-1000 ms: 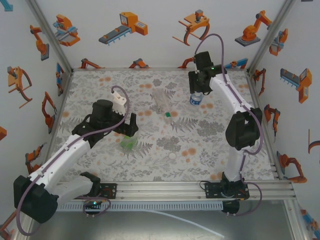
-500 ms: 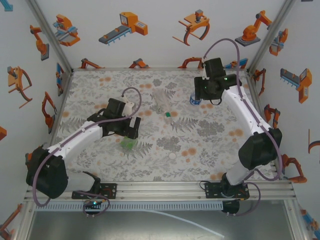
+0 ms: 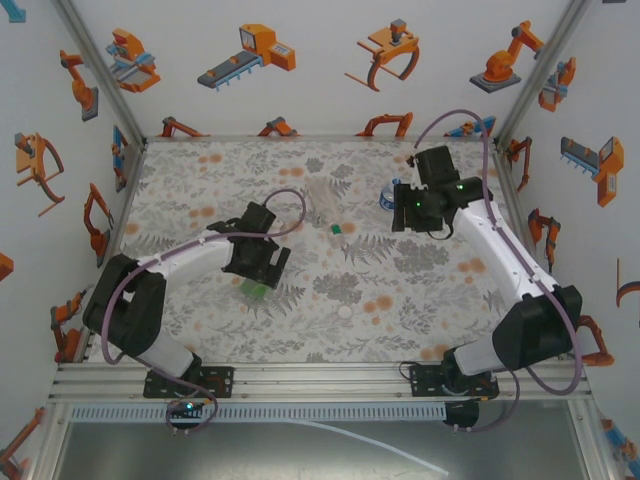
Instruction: Screw on the bottle caps
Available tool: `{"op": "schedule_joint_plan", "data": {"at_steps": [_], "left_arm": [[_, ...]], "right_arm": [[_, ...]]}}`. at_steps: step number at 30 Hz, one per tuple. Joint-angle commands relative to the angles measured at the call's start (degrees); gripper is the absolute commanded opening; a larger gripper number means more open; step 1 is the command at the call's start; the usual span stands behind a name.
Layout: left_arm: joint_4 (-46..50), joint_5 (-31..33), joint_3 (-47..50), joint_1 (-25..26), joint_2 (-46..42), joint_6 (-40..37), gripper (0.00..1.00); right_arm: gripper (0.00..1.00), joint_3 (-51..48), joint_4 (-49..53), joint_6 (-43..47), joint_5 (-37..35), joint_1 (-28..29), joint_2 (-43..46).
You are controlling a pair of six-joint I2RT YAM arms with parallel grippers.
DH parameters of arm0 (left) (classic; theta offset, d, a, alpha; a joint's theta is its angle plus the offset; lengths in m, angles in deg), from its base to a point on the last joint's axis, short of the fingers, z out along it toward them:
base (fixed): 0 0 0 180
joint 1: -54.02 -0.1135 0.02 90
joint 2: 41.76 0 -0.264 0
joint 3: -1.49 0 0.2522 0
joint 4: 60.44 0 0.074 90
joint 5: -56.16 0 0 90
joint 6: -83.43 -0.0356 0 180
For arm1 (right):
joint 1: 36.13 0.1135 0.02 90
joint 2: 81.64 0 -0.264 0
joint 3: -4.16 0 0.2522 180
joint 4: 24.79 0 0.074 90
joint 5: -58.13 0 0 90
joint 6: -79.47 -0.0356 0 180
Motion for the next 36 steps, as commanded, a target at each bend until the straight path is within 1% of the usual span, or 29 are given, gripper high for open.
{"op": "schedule_joint_plan", "data": {"at_steps": [1,3,11,13,18,26,30,32,36], "left_arm": [[1.4,0.5,-1.5,0.5,0.5,4.9,0.83],[1.0,0.2,-1.2,0.7,0.9,6.9,0.79],[1.3,3.1,-0.1,3.7,1.7,12.8,0.69],[1.3,3.7,0.1,4.1,2.2,13.9,0.67],[1.5,3.6,0.2,4.9,3.2,15.1,0.64],[2.5,5.1,1.7,5.4,2.5,16.6,0.63],[2.5,5.6,2.6,5.6,1.9,16.9,0.6],[2.5,5.7,2.8,5.7,1.7,16.8,0.58],[2.5,6.2,2.9,5.9,1.0,16.1,0.48]], "right_arm": [[0.55,-1.9,-0.1,-1.6,1.0,-0.1,2.6],[0.55,-2.7,-0.2,-1.9,1.3,-0.2,3.1],[0.54,-3.3,0.3,-2.2,2.4,-0.2,3.7],[0.54,-3.4,0.5,-2.3,2.7,-0.1,3.8],[0.53,-3.8,0.7,-2.8,3.4,-0.2,4.3],[0.5,-5.3,-0.4,-3.7,4.3,-0.1,6.2],[0.5,-5.3,-0.1,-4.0,4.5,0.0,6.4],[0.49,-5.2,0.0,-4.2,4.4,0.0,6.5],[0.48,-5.3,0.2,-4.2,4.4,0.1,6.9]]}}
